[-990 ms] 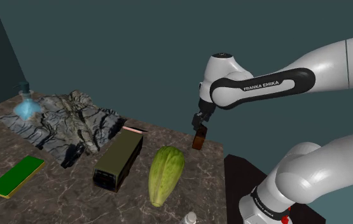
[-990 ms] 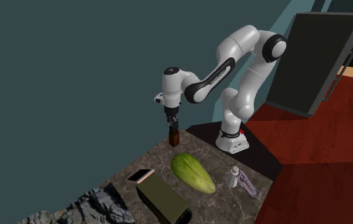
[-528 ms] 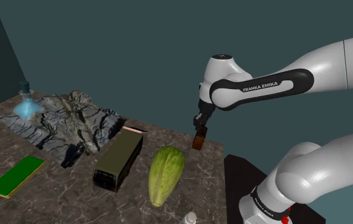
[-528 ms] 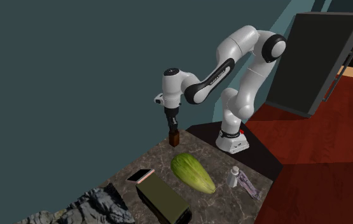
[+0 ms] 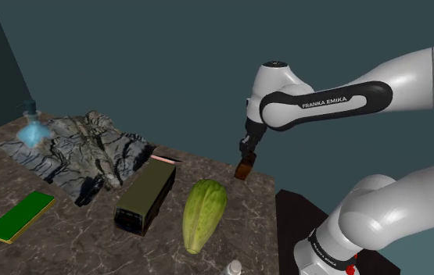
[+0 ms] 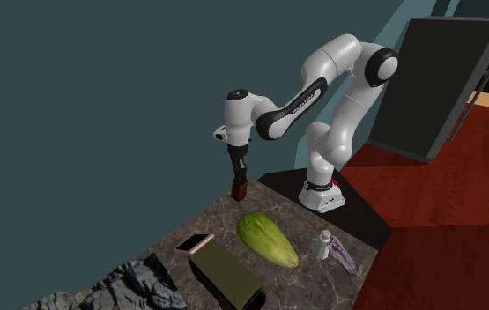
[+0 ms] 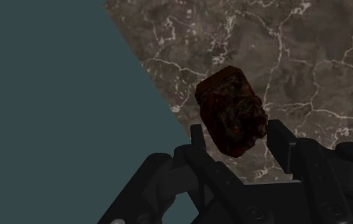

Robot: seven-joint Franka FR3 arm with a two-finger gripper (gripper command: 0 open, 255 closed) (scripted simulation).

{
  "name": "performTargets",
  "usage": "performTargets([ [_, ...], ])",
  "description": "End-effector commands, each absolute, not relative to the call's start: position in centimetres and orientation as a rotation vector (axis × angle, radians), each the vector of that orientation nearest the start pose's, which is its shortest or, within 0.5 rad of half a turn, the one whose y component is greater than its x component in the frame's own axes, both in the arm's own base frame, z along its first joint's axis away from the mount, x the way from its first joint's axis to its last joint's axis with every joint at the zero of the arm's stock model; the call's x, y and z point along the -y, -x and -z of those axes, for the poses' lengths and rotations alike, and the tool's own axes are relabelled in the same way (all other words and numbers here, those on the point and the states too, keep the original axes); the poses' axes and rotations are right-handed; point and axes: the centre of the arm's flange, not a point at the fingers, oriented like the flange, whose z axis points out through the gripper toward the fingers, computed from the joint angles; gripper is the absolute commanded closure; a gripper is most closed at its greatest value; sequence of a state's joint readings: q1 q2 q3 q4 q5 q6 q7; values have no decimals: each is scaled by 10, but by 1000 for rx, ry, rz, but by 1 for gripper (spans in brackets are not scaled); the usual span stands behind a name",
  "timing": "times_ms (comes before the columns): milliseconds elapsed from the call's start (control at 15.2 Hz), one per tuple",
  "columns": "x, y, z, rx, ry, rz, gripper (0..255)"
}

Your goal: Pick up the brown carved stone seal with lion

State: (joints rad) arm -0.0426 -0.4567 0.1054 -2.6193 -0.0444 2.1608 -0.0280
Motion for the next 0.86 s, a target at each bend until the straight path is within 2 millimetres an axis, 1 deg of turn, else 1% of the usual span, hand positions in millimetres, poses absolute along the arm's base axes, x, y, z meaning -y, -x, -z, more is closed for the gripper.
performTargets([
  [0,-23,-388,-410,169,3220,-6,255],
  [660,-23,-388,-463,169,3220,-6,255],
  [792,-23,-388,-463,169,3220,-6,255],
])
